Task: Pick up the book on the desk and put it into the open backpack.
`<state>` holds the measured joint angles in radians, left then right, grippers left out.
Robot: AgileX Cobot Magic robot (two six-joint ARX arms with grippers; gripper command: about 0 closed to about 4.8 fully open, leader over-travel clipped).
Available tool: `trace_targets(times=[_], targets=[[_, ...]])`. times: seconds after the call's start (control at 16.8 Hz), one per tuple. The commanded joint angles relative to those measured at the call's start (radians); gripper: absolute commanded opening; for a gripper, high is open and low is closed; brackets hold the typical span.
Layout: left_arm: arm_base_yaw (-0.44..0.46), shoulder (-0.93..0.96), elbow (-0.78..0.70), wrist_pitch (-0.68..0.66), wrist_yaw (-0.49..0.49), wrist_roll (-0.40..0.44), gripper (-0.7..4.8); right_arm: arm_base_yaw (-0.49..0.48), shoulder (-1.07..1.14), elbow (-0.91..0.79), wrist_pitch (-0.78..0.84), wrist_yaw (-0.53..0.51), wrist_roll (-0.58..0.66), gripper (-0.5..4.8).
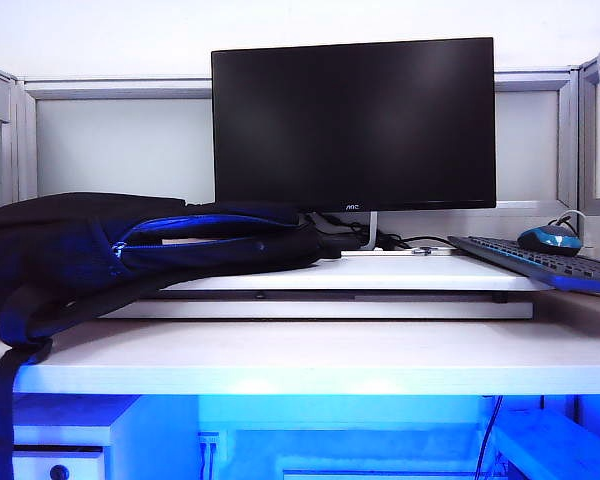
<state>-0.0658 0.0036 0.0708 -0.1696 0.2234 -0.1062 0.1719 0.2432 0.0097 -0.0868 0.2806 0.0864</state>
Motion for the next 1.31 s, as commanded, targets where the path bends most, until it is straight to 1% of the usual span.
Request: trace_targets(times=[0.06, 0.12, 0.24, 0.36, 0.54, 0.6, 0.71, 0.83, 0.89, 1.07, 1.19, 1.31], targets=[[0.002, 0.000, -0.046, 0.091, 0.001, 0.002, -0.06, -0.081, 0.000, 0.000, 0.021, -0.132, -0.021, -0.05], [0.002, 0.000, -0.064, 0.114, 0.000, 0.006, -0.06, -0.124, 0.000, 0.000, 0.018, -0.185, -0.029, -0.05], [0.002, 0.000, -0.064, 0.124, 0.000, 0.046, -0.06, -0.155, 0.000, 0.000, 0.017, -0.226, -0.045, -0.05], [0.002, 0.000, -0.064, 0.106, -0.003, 0.079, -0.06, -0.155, 0.000, 0.000, 0.012, -0.267, -0.081, -0.05], [0.002, 0.000, -0.064, 0.053, -0.010, 0.097, -0.06, -0.155, 0.000, 0.000, -0.014, -0.311, -0.088, -0.05], [0.002, 0.000, -0.064, 0.032, -0.010, 0.099, -0.06, -0.155, 0.000, 0.000, -0.013, -0.309, -0.088, -0.05], [0.002, 0.000, -0.064, 0.031, -0.010, 0.099, -0.06, -0.156, 0.000, 0.000, -0.009, -0.308, -0.087, -0.05], [0.002, 0.000, -0.064, 0.091, -0.010, 0.099, -0.06, -0.155, 0.000, 0.000, 0.032, -0.309, -0.088, -0.05], [0.002, 0.000, -0.064, 0.151, -0.010, 0.098, -0.06, -0.156, -0.001, 0.000, 0.075, -0.309, -0.087, -0.05], [0.001, 0.000, -0.064, 0.261, 0.009, 0.085, -0.06, -0.155, -0.010, 0.000, 0.143, -0.306, -0.073, -0.05], [0.001, 0.000, -0.064, 0.298, 0.008, 0.071, -0.06, -0.155, -0.029, 0.000, 0.152, -0.305, -0.060, -0.05], [0.001, 0.000, -0.064, 0.280, 0.008, 0.071, -0.06, -0.156, -0.044, 0.000, 0.122, -0.297, -0.061, -0.05]])
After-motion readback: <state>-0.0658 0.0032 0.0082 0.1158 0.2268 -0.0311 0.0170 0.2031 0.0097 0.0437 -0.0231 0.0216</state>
